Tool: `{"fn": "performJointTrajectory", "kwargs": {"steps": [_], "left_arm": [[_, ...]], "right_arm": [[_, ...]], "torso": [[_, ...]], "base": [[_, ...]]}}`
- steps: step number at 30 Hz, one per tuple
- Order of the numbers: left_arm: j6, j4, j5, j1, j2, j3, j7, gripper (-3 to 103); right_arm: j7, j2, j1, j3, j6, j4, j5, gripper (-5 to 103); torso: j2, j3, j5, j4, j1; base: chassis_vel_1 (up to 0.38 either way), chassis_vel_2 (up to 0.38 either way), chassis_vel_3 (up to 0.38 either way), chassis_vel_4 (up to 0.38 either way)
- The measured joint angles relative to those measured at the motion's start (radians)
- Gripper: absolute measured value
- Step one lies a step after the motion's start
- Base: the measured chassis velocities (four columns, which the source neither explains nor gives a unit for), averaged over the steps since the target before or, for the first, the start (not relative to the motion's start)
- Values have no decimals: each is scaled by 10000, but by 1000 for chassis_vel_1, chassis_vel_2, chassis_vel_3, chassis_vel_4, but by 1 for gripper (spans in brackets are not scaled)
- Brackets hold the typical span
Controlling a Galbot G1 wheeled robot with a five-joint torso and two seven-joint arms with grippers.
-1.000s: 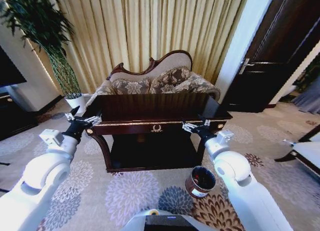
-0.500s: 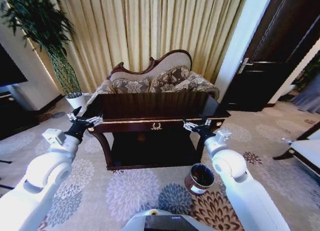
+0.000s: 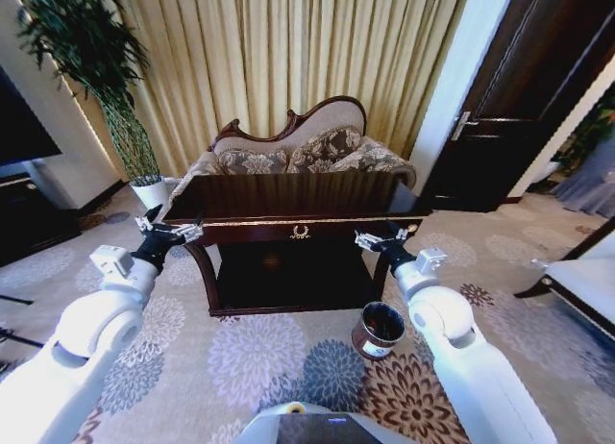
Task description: Move to the front of the table and place the trash on the table into the trash bin.
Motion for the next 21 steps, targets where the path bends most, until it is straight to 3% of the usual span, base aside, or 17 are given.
{"fn": "performJointTrajectory", "kwargs": {"steps": [21], "left_arm": [[46,-8,52,9,232,-59,-110,100]], "right_arm": [[-276,27,-128,68,382,-237,-60,100]], "torso": [[1,-1,-1,1,0]], "base": [[118,-166,-112,178]]}}
